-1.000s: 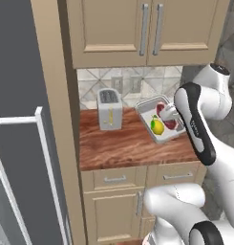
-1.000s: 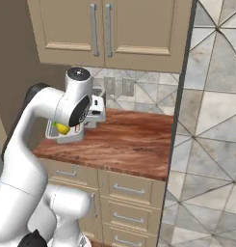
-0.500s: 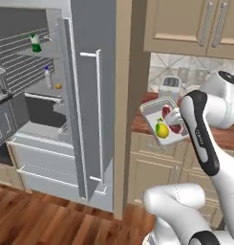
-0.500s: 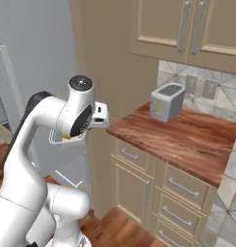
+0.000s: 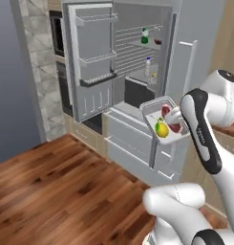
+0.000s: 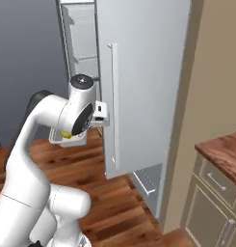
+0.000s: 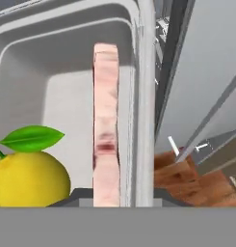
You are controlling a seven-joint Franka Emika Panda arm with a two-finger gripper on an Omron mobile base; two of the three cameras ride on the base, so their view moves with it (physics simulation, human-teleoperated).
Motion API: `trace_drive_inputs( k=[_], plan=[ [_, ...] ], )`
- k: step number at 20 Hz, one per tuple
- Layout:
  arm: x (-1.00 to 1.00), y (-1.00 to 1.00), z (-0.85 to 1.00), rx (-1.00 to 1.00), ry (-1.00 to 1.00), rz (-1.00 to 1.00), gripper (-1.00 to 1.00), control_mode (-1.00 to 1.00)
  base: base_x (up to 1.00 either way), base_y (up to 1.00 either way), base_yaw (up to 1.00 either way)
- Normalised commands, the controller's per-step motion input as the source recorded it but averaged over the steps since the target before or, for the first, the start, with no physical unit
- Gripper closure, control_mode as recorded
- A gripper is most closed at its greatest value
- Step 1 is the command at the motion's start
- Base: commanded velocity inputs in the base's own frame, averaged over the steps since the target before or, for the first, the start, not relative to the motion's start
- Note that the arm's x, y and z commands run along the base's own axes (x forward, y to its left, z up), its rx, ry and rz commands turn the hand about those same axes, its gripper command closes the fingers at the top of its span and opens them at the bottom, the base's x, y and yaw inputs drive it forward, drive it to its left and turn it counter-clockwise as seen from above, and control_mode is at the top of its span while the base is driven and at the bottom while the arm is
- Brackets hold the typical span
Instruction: Place the tupperware on the second highest shelf of the fridge. Make space for the tupperware among the existing items by rearranging them on the shelves if needed. Close the fridge door when finished.
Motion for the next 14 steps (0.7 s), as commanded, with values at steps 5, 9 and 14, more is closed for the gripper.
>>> trace_drive_inputs(
  k=[5,9,14],
  plan=[
    [0.0,0.0,0.0,0.0,0.0,0.0,1.0,1.0,0.51,1.0,0.36],
    [0.0,0.0,0.0,0.0,0.0,0.0,1.0,1.0,0.81,0.94,-0.15],
    [0.0,0.0,0.0,0.0,0.0,0.0,1.0,1.0,0.63,0.48,-0.49]
  ],
)
